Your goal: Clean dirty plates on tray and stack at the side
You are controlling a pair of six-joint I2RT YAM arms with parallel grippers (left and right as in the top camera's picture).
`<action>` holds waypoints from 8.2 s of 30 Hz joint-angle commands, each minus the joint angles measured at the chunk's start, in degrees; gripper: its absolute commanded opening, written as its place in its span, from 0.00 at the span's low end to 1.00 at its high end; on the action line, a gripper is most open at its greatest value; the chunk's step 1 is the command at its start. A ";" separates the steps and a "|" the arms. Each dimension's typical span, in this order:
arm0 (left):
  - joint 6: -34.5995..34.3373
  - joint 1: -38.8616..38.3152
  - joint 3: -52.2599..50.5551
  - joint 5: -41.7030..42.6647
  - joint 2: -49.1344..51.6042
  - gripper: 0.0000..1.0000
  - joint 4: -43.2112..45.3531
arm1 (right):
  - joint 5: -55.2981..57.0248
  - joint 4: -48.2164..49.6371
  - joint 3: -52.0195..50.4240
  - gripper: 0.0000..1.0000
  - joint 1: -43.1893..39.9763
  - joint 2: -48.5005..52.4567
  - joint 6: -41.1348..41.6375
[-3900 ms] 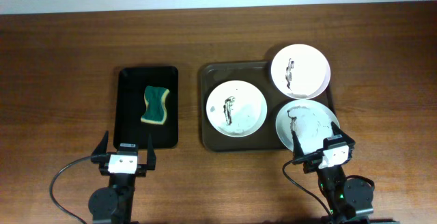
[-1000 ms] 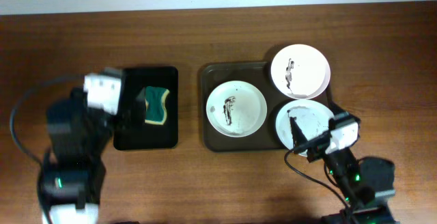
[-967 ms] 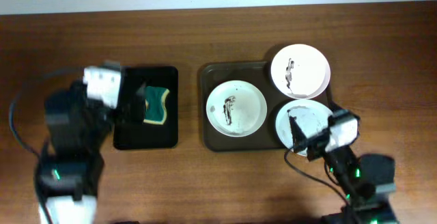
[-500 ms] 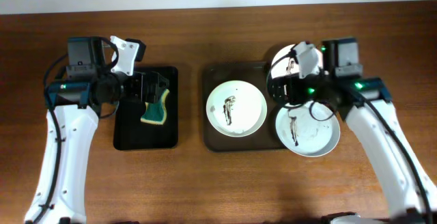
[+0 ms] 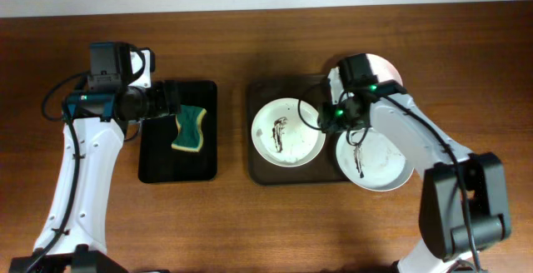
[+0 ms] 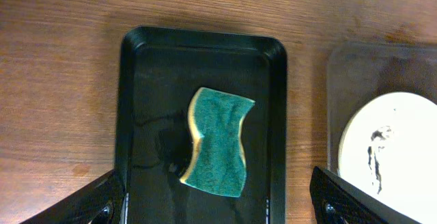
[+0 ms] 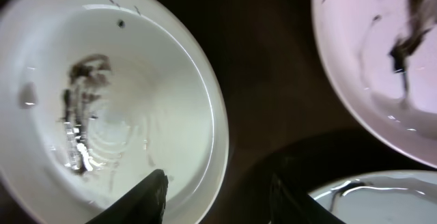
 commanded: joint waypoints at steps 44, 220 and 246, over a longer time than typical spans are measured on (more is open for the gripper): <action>-2.01 -0.46 0.46 -0.57 10.62 0.82 2.23 | 6.29 -6.86 8.98 0.13 3.10 7.02 8.37; -11.19 -9.57 67.95 -0.07 42.77 0.00 -32.37 | 5.55 -27.54 26.01 0.04 -25.73 -7.39 6.56; -11.19 -9.60 67.95 0.02 42.77 0.00 -30.23 | -0.98 -32.00 30.97 0.32 -50.34 7.61 -0.76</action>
